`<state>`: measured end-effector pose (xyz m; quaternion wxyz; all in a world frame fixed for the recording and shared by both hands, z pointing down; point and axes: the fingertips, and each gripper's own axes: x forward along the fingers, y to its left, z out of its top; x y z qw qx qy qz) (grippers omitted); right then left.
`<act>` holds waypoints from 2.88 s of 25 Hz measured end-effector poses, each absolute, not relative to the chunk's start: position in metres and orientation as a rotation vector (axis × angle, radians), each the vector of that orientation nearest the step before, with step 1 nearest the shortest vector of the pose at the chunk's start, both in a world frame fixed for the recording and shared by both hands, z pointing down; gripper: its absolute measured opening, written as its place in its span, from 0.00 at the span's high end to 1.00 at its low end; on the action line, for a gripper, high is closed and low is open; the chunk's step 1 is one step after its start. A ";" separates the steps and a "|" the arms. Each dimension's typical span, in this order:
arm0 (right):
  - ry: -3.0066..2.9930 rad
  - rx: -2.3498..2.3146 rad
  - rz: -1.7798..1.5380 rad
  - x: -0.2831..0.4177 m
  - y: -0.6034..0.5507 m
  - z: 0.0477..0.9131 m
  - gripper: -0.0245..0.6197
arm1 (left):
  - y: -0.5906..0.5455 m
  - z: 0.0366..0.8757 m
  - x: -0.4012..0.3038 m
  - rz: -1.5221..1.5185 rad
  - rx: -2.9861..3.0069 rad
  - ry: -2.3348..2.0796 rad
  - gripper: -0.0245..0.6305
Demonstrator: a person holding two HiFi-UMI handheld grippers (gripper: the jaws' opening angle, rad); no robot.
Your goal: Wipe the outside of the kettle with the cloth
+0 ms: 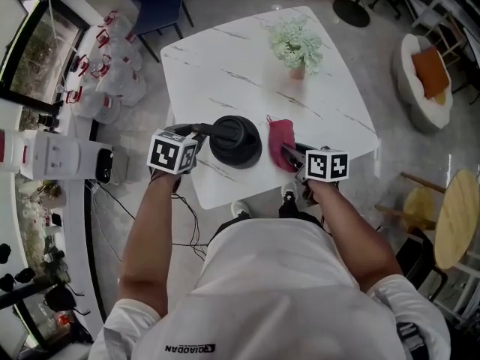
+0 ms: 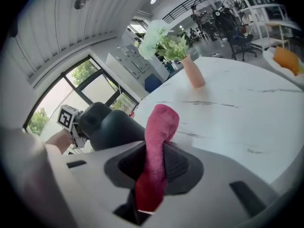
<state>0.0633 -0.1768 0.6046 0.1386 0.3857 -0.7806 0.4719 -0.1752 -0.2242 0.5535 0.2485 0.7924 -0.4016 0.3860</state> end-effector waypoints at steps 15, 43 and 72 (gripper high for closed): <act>-2.452 1.124 1.329 0.063 -0.179 0.541 0.81 | -0.166 0.527 -0.142 0.734 2.143 -0.842 0.76; -2.452 1.196 1.279 0.060 -0.165 0.542 0.81 | -0.168 0.541 -0.116 1.066 2.614 -0.538 0.73; -2.531 1.136 1.556 -0.010 -0.230 0.509 0.81 | -0.165 0.541 -0.125 0.546 2.347 -0.883 0.81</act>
